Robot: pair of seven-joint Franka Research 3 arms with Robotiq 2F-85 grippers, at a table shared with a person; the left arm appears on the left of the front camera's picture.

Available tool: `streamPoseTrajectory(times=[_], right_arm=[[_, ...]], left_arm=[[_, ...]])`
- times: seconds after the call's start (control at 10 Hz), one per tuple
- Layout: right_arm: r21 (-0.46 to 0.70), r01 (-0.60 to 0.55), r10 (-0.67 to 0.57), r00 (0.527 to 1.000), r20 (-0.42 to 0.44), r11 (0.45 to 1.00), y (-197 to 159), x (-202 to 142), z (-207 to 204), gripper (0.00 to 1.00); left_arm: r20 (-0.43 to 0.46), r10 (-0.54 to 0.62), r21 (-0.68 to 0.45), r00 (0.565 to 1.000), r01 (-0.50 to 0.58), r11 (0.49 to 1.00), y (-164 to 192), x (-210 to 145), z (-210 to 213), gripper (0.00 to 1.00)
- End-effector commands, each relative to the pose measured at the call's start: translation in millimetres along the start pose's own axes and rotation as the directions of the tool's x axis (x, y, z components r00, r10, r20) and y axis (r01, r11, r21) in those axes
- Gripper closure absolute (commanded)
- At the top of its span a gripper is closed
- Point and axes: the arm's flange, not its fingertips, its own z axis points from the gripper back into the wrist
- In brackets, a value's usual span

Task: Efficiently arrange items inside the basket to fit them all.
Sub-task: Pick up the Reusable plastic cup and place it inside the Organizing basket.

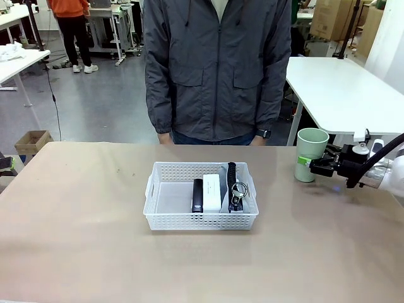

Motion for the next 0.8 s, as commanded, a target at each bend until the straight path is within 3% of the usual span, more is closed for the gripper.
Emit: streamPoseTrajectory(times=[0.0, 0.3, 0.4, 0.5, 0.6, 0.7], right_arm=[[-0.011, 0.029, -0.029, 0.999, 0.030, 1.000, 3.9, 8.7, 4.3, 0.00], [0.010, 0.041, -0.041, 0.999, 0.025, 0.999, 4.9, 9.5, 5.9, 0.00], [0.044, 0.027, -0.027, 1.000, 0.000, 0.999, 7.4, 10.9, 6.8, 0.35], [0.059, 0.007, -0.007, 1.000, -0.004, 0.998, 8.2, 12.9, 7.3, 0.59], [0.067, 0.006, -0.005, 1.000, -0.011, 0.998, 9.4, 14.5, 8.1, 0.94], [0.073, 0.011, -0.010, 1.000, -0.014, 0.997, 11.3, 17.0, 8.9, 1.00]], left_arm=[[0.022, 0.011, 0.001, 1.000, -0.011, 1.000, -7.8, -7.2, -12.9, 0.00], [0.022, 0.011, 0.001, 1.000, -0.011, 1.000, -7.8, -7.2, -12.9, 0.00], [0.022, 0.011, 0.001, 1.000, -0.011, 1.000, -7.8, -7.2, -12.9, 0.00], [0.022, 0.011, 0.001, 1.000, -0.011, 1.000, -7.8, -7.2, -12.9, 0.00], [0.022, 0.011, 0.001, 1.000, -0.011, 1.000, -7.8, -7.2, -12.9, 0.00], [0.022, 0.011, 0.001, 1.000, -0.011, 1.000, -7.8, -7.2, -12.9, 0.00]])
